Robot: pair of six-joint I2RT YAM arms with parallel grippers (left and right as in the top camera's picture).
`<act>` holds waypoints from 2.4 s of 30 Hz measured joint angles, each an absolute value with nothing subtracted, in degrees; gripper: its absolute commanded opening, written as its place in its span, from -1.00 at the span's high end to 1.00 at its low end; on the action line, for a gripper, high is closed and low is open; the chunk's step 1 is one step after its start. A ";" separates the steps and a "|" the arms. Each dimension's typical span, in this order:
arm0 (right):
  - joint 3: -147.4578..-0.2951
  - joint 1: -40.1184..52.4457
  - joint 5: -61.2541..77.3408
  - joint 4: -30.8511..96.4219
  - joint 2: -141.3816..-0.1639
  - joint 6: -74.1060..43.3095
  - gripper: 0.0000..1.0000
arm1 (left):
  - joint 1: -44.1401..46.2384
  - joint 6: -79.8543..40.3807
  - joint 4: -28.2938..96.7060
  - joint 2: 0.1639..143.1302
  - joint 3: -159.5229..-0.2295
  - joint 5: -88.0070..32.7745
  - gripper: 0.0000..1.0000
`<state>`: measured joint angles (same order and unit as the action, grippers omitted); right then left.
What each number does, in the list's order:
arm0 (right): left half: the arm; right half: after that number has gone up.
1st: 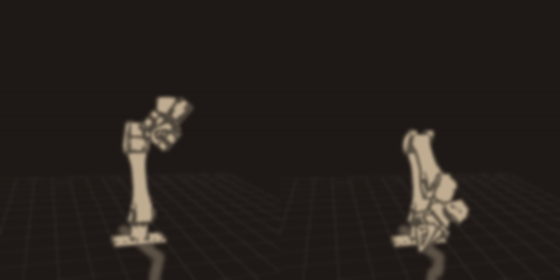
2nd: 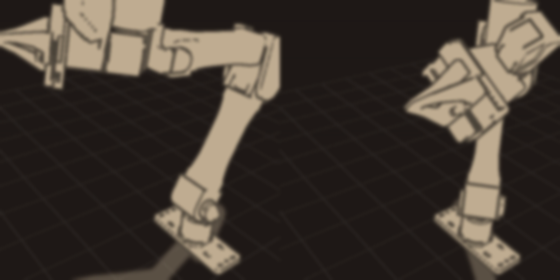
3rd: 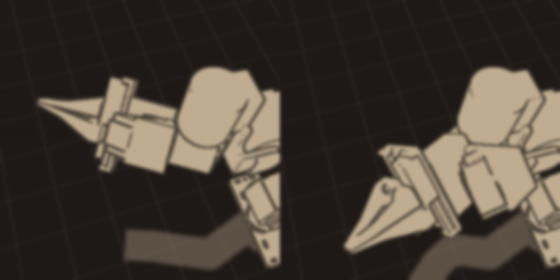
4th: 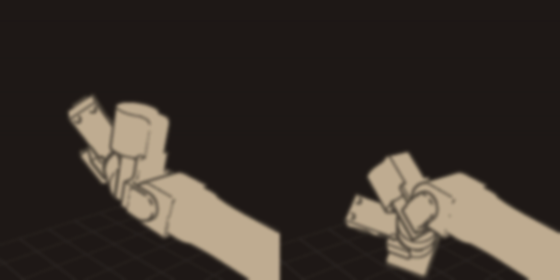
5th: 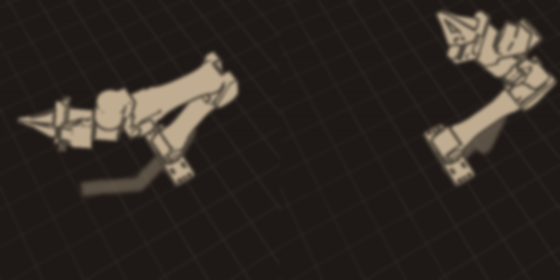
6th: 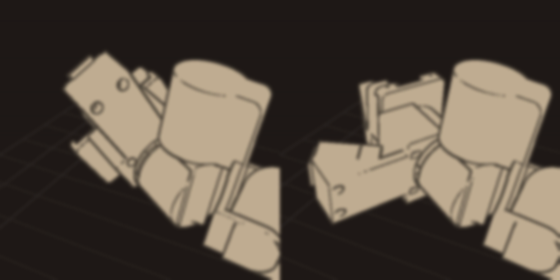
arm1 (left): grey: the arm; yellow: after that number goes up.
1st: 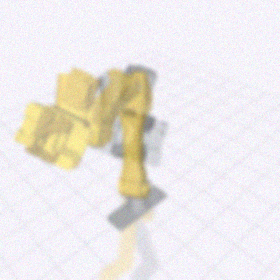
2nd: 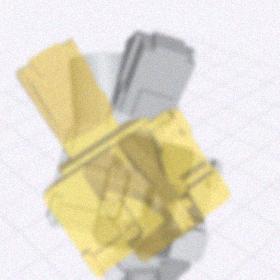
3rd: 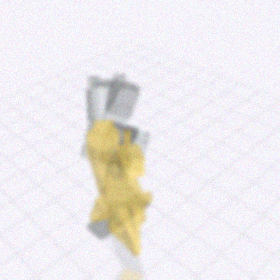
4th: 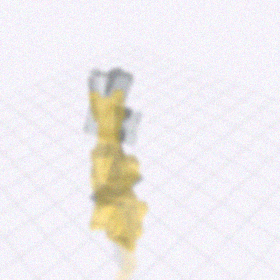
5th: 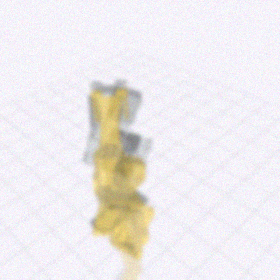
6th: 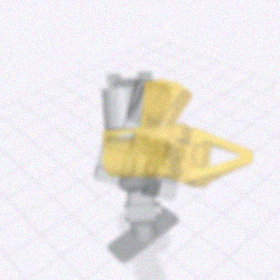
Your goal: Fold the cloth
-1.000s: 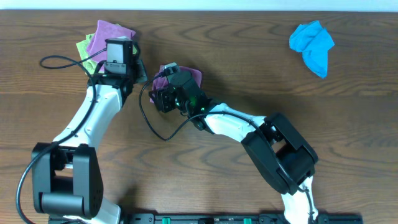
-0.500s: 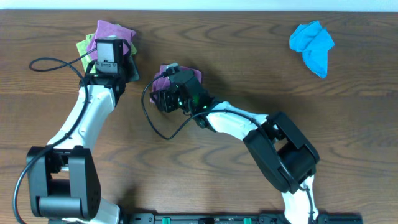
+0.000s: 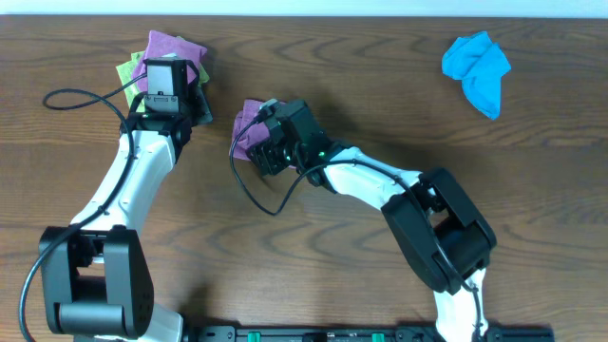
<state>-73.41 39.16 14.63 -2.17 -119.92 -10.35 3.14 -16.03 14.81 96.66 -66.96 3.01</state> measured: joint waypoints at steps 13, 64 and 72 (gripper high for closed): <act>-73.41 40.16 13.80 -2.61 -119.92 -4.91 -0.34 | 3.14 -16.03 15.00 96.64 -66.96 3.01 0.34; -75.22 42.28 11.92 -5.85 -122.34 -3.79 0.16 | 3.16 -16.05 15.03 96.64 -66.96 3.01 0.35; -75.22 44.45 9.17 -5.87 -122.63 -2.26 0.24 | 3.14 -16.05 15.03 96.64 -66.96 2.98 0.35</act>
<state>-75.22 44.45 9.17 -5.87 -122.63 -2.26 3.14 -16.05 15.03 96.64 -66.96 2.98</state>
